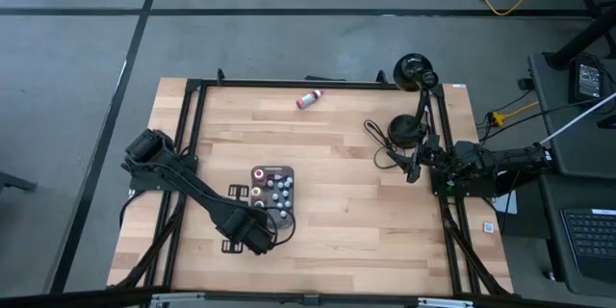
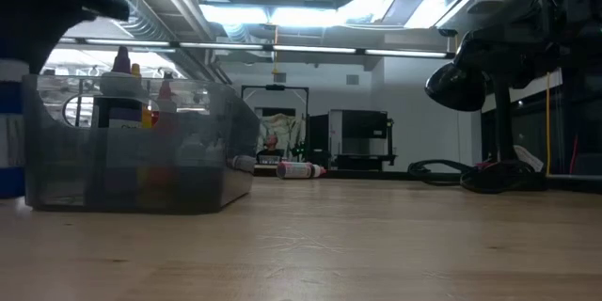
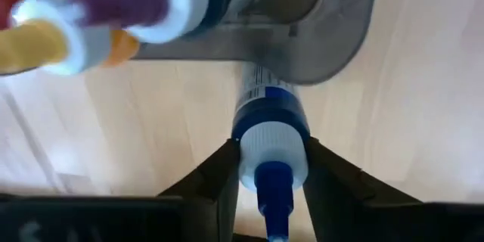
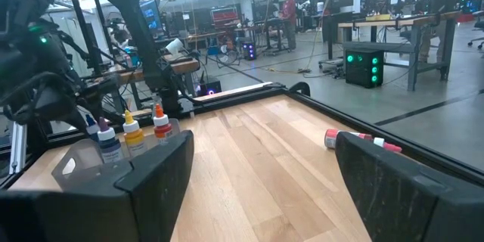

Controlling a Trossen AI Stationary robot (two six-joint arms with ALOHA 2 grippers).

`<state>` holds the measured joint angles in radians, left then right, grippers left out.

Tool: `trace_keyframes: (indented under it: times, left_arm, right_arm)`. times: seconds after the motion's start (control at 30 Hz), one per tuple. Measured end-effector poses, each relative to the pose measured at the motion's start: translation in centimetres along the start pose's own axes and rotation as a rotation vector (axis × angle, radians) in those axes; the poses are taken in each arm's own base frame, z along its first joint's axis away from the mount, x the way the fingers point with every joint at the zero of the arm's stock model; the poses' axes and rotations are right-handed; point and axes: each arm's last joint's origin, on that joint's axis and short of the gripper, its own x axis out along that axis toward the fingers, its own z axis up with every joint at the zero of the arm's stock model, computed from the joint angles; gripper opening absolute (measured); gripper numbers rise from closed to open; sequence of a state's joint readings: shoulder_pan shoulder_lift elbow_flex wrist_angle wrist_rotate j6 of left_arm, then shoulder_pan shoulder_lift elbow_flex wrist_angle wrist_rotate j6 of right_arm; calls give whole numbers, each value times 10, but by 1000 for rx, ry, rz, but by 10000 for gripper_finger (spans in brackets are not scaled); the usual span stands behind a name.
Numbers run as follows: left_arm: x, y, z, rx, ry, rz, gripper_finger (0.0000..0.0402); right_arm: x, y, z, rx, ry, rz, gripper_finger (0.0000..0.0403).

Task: Pick & Place food coloring
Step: Put the dark blue food coloring bottle into the bin

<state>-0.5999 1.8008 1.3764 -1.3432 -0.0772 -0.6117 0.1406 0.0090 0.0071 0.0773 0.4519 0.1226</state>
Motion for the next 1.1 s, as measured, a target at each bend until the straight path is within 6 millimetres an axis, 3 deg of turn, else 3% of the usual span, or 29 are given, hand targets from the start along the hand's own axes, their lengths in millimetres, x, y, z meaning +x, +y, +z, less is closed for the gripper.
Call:
trace_keyframes:
  times: [0.2, 0.43, 0.73, 0.9, 1.1]
  left_arm:
    - [-27, 12, -10, -62, -24, -18, 114]
    - [-76, 34, -22, -143, -72, -113, 116]
    - [-136, 62, -16, -249, -195, -295, 115]
    - [-146, 75, 4, -320, -241, -314, 115]
    - [-136, 74, 37, -345, -233, -315, 115]
  right_arm:
    - [0, 0, 0, 0, 0, 0, 323]
    - [0, 0, 0, 0, 0, 0, 323]
    - [0, 0, 0, 0, 0, 0, 323]
    - [0, 0, 0, 0, 0, 0, 323]
    - [0, 0, 0, 0, 0, 0, 323]
